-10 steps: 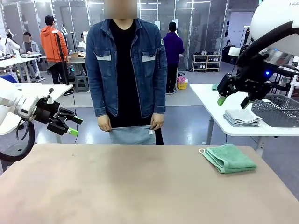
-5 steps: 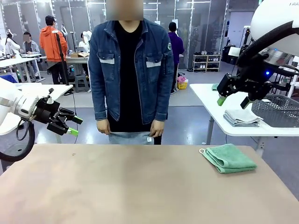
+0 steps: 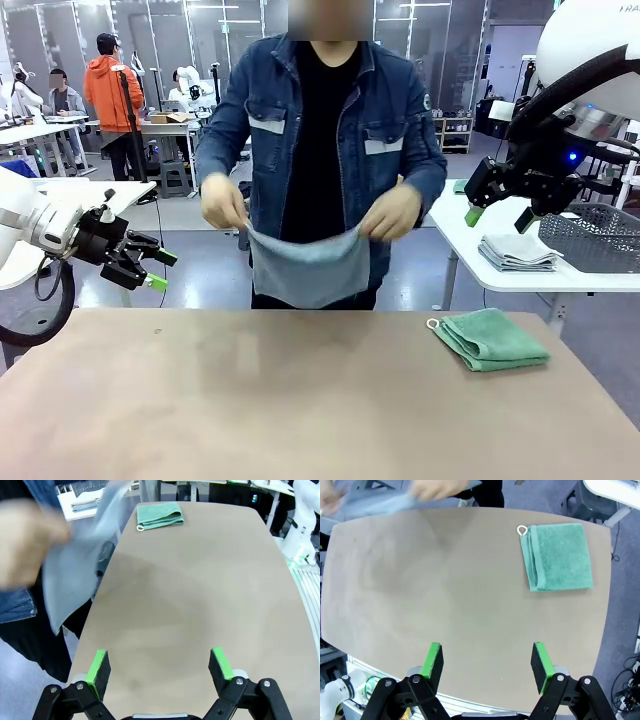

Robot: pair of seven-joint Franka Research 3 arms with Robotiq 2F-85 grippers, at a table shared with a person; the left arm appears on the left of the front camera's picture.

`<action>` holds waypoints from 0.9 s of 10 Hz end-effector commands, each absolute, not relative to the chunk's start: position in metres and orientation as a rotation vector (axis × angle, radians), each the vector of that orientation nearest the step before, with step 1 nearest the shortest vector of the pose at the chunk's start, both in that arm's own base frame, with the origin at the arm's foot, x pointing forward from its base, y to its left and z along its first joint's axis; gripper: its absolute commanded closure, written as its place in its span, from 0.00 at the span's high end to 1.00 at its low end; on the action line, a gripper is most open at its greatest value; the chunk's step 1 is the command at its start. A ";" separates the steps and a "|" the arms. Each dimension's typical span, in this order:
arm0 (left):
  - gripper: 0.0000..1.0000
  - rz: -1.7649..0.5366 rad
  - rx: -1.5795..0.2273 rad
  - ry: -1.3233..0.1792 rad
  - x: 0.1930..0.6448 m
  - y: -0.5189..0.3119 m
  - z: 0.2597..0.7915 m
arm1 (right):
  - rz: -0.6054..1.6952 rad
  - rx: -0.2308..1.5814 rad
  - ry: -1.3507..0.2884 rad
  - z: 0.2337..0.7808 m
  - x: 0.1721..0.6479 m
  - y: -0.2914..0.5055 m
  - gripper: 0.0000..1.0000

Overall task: Fold the towels and place them in the basket.
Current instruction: When a person lays out a Towel with hook on the table, fold it in half twice.

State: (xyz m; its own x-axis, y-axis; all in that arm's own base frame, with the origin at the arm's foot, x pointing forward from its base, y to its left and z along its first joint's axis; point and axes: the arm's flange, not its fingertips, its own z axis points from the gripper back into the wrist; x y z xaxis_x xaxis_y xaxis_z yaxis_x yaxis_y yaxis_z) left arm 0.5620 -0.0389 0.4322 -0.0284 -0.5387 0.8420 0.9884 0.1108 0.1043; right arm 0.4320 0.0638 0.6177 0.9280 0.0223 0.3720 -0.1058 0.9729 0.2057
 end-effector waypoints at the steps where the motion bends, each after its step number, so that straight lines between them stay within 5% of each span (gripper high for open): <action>1: 1.00 -1.380 -0.662 -0.894 0.560 -0.040 0.433 | 0.066 0.229 -0.383 0.619 0.433 0.065 0.88; 9: 1.00 -1.380 -0.662 -0.894 0.560 -0.040 0.433 | 0.066 0.229 -0.383 0.619 0.433 0.065 0.88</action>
